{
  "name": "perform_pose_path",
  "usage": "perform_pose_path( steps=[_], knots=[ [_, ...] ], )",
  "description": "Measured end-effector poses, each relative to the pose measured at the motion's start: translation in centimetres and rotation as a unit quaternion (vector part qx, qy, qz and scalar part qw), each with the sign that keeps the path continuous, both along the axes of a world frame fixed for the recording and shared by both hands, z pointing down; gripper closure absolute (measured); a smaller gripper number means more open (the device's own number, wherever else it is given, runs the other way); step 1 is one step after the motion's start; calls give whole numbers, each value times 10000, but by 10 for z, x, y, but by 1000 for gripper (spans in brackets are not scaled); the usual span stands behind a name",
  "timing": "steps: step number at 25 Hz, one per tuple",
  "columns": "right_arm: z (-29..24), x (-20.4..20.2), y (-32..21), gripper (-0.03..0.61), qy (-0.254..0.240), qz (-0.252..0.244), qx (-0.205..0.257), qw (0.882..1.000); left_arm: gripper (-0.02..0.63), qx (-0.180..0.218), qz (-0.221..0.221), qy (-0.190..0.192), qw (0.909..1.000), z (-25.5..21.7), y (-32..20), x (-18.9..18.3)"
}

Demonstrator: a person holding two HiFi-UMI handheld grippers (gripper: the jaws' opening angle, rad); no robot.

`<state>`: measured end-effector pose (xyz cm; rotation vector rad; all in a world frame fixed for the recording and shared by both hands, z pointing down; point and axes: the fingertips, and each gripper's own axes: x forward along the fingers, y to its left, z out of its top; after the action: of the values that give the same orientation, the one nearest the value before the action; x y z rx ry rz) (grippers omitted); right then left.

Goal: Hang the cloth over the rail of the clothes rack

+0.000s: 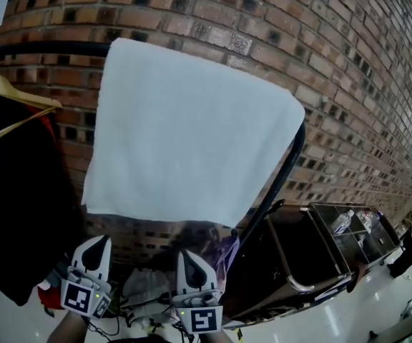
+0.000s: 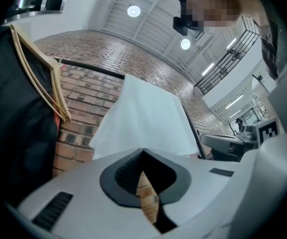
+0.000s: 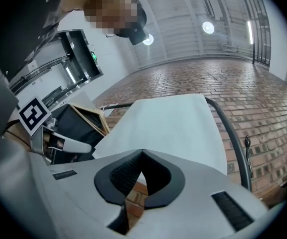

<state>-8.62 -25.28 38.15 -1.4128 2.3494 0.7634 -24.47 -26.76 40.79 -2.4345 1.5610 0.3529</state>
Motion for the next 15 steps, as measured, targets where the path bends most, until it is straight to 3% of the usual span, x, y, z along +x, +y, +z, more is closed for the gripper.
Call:
perform_pose_path(
  steps=[7,15],
  knots=[
    [21,-11,0,560,158,-219,-343,9990,603,-232,493,-233,9982,23,5,45],
    [30,-10,-5,560,229,-206,-434,9986,603,-352,681,-207,9968,33,-1,67]
  ],
)
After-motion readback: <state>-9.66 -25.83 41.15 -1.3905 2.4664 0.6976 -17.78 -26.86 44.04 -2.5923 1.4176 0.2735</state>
